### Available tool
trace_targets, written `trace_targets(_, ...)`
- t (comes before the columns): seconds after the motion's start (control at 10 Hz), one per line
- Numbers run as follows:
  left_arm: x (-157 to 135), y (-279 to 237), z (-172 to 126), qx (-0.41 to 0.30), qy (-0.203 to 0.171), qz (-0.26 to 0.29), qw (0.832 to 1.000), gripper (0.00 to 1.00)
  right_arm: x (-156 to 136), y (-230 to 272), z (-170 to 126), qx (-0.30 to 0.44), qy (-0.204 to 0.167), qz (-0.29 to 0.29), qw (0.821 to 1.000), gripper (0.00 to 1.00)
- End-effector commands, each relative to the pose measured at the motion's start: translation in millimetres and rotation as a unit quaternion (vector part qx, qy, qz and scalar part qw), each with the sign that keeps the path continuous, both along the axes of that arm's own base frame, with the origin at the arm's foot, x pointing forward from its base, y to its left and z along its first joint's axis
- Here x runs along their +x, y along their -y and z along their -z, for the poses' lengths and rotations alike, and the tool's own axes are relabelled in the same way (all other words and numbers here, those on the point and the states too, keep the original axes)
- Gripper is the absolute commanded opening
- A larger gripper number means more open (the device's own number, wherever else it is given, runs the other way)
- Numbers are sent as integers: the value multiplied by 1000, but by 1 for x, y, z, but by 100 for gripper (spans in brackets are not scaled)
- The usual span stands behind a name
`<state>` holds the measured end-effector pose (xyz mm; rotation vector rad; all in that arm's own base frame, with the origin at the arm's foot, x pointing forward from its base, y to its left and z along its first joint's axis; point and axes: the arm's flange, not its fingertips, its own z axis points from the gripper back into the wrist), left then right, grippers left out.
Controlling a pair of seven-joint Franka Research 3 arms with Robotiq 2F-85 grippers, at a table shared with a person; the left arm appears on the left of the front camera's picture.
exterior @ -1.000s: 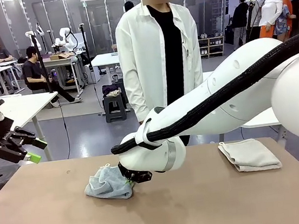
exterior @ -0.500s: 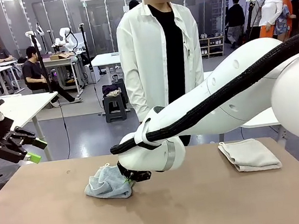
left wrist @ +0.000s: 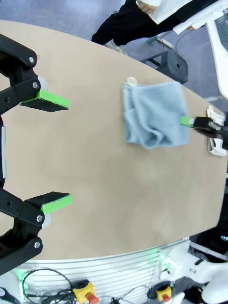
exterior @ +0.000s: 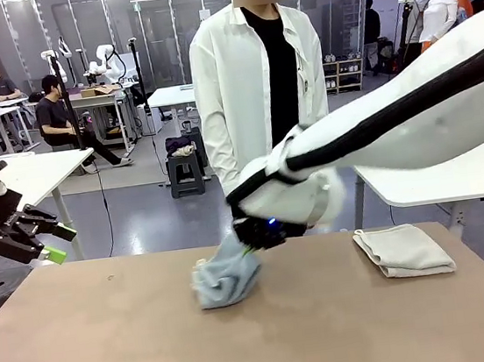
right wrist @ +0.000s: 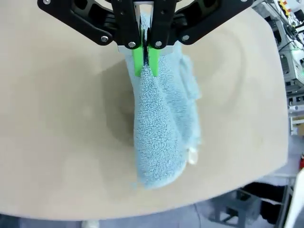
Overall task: Fold the towels and place them in the basket.
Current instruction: Stack the folded Towel with hook on the right side of the table.
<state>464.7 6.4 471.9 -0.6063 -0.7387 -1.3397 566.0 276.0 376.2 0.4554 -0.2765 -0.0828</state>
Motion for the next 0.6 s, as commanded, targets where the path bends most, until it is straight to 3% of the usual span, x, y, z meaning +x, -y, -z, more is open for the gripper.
trace_targets(0.0, 0, 0, 0, -2, 2, -1, 1000, 86, -7, 56, -30, -17, -11, 7, 1000, 4)
trace_targets(0.3, 0, 0, 0, -2, 2, -1, 1000, 86, 1, 129, -77, -57, -2, -20, 998, 4)
trace_targets(0.5, 0, 0, 0, -2, 2, -1, 1000, 86, 18, 179, -84, -84, 4, -23, 996, 4)
